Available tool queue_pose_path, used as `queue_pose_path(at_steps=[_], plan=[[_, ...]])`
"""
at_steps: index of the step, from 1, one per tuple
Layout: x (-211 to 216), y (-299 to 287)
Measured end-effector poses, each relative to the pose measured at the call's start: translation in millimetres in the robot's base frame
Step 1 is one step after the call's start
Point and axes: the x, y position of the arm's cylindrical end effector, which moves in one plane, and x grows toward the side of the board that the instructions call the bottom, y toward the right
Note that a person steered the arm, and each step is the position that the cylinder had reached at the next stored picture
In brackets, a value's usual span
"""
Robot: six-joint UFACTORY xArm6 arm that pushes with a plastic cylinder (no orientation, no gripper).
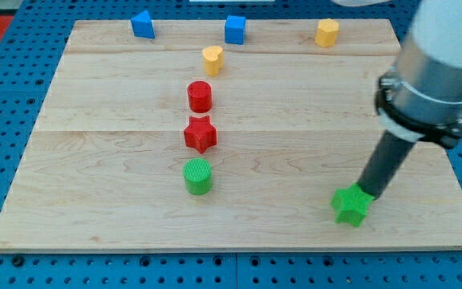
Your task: Push the green star vertically bottom to the green circle
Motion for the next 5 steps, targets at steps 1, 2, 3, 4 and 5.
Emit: queue_pose_path(at_steps=[1,2,3,4,5], plan=[[8.5,-0.8],[30.0,4.1],[34.0,-23.0],[29.4,-95.8],[29.4,-82.7]])
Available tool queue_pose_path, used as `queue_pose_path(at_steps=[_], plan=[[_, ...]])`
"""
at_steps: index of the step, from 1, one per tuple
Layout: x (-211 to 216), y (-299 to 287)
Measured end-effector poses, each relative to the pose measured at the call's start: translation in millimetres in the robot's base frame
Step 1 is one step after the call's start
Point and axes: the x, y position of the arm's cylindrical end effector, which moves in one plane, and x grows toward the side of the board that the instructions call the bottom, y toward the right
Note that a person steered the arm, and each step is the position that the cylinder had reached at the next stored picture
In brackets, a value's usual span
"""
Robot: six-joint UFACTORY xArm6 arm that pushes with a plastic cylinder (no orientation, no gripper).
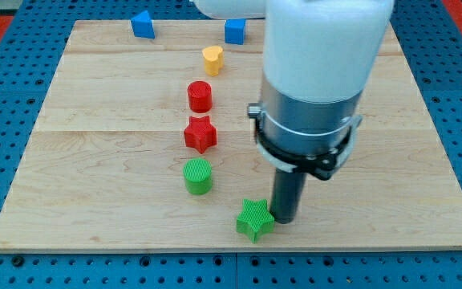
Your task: Push the green star vertically bottom to the green circle
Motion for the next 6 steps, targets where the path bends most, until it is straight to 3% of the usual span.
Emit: queue_pose_path(at_steps=[1,3,6], plan=[[4.1,22.6],[4.6,-63.0],[3.8,-57.4]])
